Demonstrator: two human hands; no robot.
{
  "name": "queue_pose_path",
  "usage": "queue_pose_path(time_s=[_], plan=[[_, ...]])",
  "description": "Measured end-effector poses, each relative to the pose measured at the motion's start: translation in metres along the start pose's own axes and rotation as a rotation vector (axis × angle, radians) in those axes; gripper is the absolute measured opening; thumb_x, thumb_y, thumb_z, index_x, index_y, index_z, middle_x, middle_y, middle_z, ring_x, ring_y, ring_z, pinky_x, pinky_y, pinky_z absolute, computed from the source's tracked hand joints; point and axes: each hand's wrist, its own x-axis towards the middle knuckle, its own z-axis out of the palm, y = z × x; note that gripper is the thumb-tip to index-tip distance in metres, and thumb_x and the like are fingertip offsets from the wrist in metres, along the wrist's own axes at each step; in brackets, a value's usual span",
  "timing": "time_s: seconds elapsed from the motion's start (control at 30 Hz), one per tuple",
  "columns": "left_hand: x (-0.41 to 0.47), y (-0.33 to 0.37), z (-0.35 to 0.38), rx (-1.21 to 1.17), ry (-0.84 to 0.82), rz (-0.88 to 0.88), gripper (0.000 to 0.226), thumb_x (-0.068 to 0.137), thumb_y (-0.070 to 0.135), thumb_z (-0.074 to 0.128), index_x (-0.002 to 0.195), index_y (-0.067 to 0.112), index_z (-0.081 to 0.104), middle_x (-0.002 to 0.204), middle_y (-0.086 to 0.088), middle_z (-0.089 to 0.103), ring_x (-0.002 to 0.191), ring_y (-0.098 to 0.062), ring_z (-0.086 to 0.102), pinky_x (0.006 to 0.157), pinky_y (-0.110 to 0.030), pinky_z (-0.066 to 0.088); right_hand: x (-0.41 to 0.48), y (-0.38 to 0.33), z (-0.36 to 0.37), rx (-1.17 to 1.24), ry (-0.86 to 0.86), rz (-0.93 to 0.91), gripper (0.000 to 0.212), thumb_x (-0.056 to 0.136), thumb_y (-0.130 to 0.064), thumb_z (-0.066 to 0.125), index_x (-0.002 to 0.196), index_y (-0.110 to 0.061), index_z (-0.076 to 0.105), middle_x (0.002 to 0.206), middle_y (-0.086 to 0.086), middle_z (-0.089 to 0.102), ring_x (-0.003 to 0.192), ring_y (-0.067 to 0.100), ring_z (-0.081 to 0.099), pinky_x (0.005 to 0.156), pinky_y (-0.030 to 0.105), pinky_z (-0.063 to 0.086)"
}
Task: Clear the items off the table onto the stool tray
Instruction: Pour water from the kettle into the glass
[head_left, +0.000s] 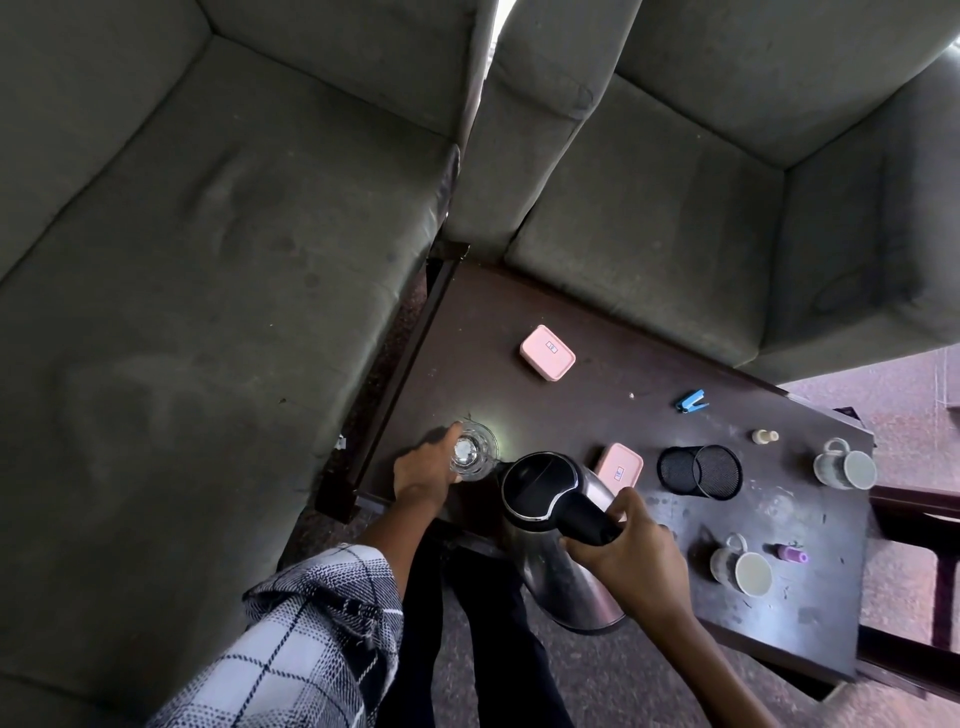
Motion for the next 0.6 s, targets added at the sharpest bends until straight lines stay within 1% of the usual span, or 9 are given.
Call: queue_pose_path(time_s=[0.4, 0.6], plan=[[0.0014, -0.0007, 0.0003, -0.026, -0.021, -0.004, 0.067, 0.085, 0.027, 0.063, 0.139, 0.038, 0.024, 0.115, -0.012, 0.066, 0.105, -0.032, 0.064, 0.084, -0.038, 0.049, -0.0002, 0.0034, 0.0008, 0.001, 0.006, 0.001, 0.049, 0.061, -0.049, 0.073, 0.087, -0.022, 0.042, 0.079, 0.002, 0.068, 0.080, 0.030, 0.064, 0.066, 0.035, 0.050], [0.0006, -0.0005, 0.0010, -0.031, -0.018, -0.013, 0.068, 0.086, 0.027, 0.062, 0.140, 0.038, 0.022, 0.117, -0.012, 0.066, 0.106, -0.032, 0.063, 0.085, -0.036, 0.048, 0.0003, 0.0029, 0.0006, -0.004, 0.001, -0.002, 0.049, 0.061, -0.051, 0.073, 0.086, -0.023, 0.041, 0.079, 0.001, 0.067, 0.078, 0.029, 0.064, 0.068, 0.036, 0.052]])
